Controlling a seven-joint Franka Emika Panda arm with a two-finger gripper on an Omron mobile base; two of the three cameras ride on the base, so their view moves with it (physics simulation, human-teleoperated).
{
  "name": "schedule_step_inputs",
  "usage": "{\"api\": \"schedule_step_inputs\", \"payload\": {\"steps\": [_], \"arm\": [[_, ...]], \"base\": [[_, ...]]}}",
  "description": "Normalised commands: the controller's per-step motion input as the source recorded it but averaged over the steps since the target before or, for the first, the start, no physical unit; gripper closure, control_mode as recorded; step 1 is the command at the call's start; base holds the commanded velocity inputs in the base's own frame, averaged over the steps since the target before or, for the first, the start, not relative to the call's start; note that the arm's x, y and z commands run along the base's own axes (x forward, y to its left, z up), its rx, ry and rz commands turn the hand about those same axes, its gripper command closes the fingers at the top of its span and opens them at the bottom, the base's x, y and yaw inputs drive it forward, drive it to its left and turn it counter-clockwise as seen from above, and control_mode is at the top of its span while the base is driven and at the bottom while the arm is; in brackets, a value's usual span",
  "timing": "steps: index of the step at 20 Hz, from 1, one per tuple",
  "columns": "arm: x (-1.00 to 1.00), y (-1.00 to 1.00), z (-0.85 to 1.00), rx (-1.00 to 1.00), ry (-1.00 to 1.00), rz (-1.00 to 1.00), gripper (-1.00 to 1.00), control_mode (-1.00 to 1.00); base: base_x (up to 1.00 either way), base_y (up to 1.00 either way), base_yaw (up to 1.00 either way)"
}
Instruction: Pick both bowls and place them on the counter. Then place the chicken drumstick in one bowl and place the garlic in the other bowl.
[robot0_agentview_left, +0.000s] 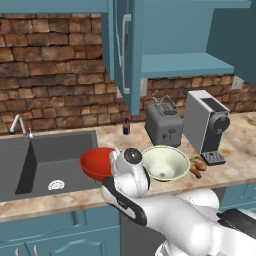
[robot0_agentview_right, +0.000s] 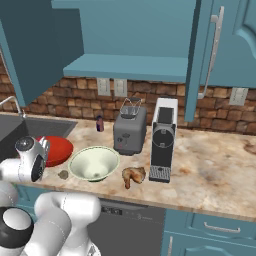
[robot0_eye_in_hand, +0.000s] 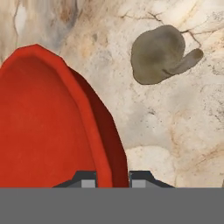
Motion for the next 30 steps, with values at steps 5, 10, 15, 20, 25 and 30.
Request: {"api": "schedule_step_inputs", "payload": {"steps": [5, 10, 15, 20, 25, 30], "arm": [[-0.02, 0.35, 0.01, 0.01, 0.00, -0.40, 1.00, -1.00], [0.07, 0.40, 0.11, 0.00, 0.02, -0.32, 1.00, -1.00], [0.22, 0.16, 0.21, 0.00, 0.10, -0.25, 1.00, -1.00], [0.30, 0.17, 0.01, 0.00, 0.08, -0.16, 1.00, -1.00], [0.22, 0.03, -0.05, 0.00, 0.02, -0.01, 1.00, -1.00], [0.03, -0.01, -0.13, 0.01, 0.00, -0.01, 1.00, -1.00]], "base": [[0.00, 0.00, 0.00], [0.00, 0.00, 0.00], [0.00, 0.00, 0.00], [0.00, 0.00, 0.00], [0.00, 0.00, 0.00], [0.00, 0.00, 0.00]]}}
